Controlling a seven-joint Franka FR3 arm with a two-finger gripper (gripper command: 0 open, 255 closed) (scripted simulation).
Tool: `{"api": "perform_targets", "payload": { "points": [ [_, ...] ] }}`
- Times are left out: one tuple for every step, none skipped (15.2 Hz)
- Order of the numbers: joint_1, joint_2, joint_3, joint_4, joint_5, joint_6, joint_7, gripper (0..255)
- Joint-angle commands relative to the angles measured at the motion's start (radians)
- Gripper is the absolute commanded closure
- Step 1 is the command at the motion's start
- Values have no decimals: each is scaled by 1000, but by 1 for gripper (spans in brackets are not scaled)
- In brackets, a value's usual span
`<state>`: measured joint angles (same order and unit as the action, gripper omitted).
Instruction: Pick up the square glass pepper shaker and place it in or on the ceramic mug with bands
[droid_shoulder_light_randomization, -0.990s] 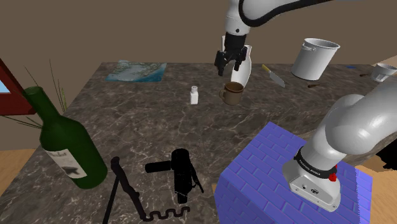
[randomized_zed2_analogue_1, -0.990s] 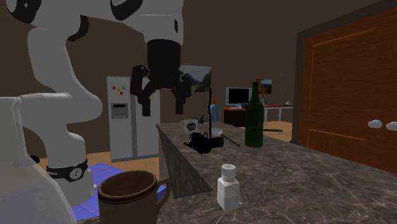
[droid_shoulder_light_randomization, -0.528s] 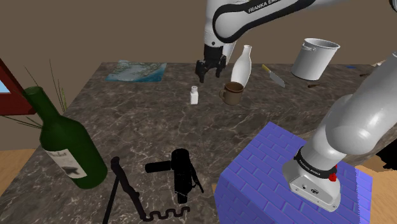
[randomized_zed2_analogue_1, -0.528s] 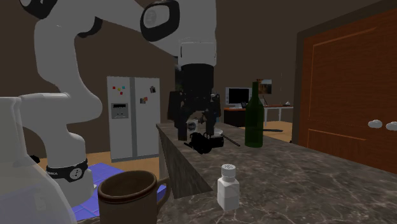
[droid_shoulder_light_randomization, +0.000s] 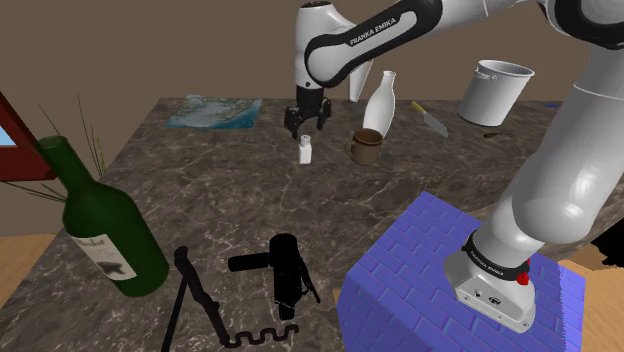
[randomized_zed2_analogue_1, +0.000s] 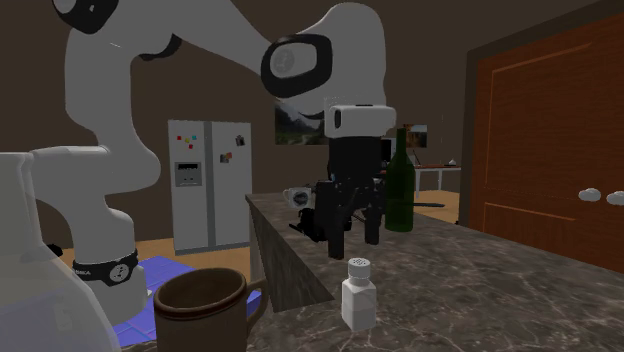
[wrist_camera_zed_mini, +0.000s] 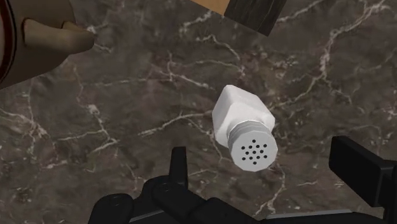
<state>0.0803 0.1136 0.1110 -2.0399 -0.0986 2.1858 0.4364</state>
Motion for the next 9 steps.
{"api": "perform_targets", "payload": {
  "points": [
    [1, 17, 0, -8, -4, 25, 6, 0],
    [1, 24, -1, -13, -6, 37, 7, 0],
    [1, 31, -1, -18, -8, 50, 8, 0],
    [1, 38, -2, -23, -10, 62, 9, 0],
    [0, 42, -2, -26, -11, 69, 10, 0],
    [0, 42, -2, -26, -11, 69, 10, 0],
    [0, 42, -2, -26, -11, 69, 10, 0],
    [0, 42, -2, -26, -11, 69, 10, 0],
    [0, 42, -2, -26, -11, 69, 10, 0]
  ]
}}
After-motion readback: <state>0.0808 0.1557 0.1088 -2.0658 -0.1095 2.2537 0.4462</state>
